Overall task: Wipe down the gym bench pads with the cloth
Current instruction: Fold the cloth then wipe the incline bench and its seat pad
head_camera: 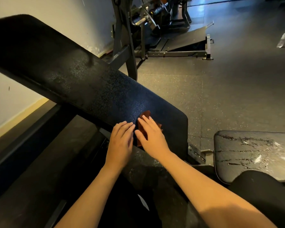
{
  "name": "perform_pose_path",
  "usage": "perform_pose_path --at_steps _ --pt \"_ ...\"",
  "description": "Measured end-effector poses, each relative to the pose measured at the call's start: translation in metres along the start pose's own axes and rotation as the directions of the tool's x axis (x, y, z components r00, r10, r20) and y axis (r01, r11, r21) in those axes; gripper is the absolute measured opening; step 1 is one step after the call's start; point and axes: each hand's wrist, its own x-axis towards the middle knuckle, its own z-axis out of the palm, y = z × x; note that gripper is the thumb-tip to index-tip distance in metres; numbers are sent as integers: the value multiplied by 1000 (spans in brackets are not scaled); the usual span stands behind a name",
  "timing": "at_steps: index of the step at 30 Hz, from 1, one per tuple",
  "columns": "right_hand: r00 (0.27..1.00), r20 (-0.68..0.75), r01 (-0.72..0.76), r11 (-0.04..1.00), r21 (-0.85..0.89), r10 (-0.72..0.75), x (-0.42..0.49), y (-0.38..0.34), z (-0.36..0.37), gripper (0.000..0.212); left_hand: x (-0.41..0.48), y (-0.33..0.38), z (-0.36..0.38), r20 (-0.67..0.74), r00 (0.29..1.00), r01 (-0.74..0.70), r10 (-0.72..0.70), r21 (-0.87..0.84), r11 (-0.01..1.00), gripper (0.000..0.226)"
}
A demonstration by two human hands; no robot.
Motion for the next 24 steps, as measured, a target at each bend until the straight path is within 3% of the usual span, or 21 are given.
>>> perform_pose_path --at_steps 4,8,13,20,24 --pt "995 -5 96 993 -63 -96 -7 9 0 55 -4 20 4 74 996 53 -56 49 997 43" --pt "999 -31 28 998 -48 -29 -35 46 -10 61 -17 40 21 97 994 -61 53 76 995 44" --pt "993 -44 -104 994 24 105 -67 70 -16 72 -24 50 28 140 990 -56 36 140 989 46" --pt "997 1 -77 995 68 77 -51 55 -19 51 -4 66 30 203 979 -12 -19 148 989 47" --pt "975 -52 -209 974 81 214 -58 78 -29 49 -2 74 42 232 973 -38 -9 200 979 42"
